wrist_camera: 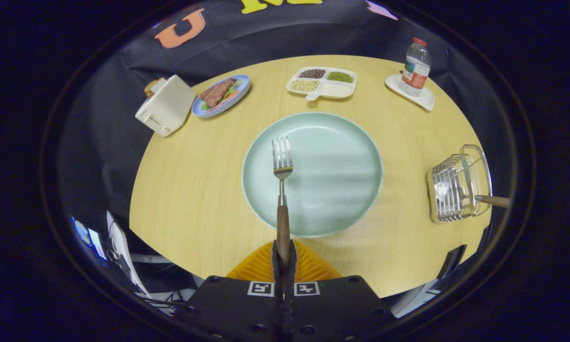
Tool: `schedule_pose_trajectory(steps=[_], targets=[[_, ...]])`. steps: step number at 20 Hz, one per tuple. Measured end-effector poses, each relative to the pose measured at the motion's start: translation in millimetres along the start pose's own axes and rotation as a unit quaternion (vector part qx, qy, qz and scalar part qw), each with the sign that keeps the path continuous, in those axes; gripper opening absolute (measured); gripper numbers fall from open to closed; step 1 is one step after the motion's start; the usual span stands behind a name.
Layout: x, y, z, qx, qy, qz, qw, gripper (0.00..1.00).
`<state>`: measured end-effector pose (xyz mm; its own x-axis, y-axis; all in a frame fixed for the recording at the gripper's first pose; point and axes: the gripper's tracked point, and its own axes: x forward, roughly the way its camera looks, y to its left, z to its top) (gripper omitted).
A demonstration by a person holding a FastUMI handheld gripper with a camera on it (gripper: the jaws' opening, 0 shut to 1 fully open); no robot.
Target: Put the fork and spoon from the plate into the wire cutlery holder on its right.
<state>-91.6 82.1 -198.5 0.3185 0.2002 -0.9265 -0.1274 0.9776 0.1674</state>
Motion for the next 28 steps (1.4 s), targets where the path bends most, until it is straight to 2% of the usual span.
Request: schedule_pose_trajectory(steps=[7, 12, 17, 21, 28], targets=[[-95, -77, 20, 0.013, -0.039, -0.011, 0.999, 0.0], [-137, -146, 24, 0.057, -0.046, -0.019, 0.997, 0.0], [-150, -205, 9, 0.058, -0.013, -0.06, 0.996, 0.0], [-153, -217, -6, 0.035, 0.023, -0.071, 0.997, 0.0], [-144, -218, 3, 0.052, 0.039, -0.062, 0.996, 0.0]])
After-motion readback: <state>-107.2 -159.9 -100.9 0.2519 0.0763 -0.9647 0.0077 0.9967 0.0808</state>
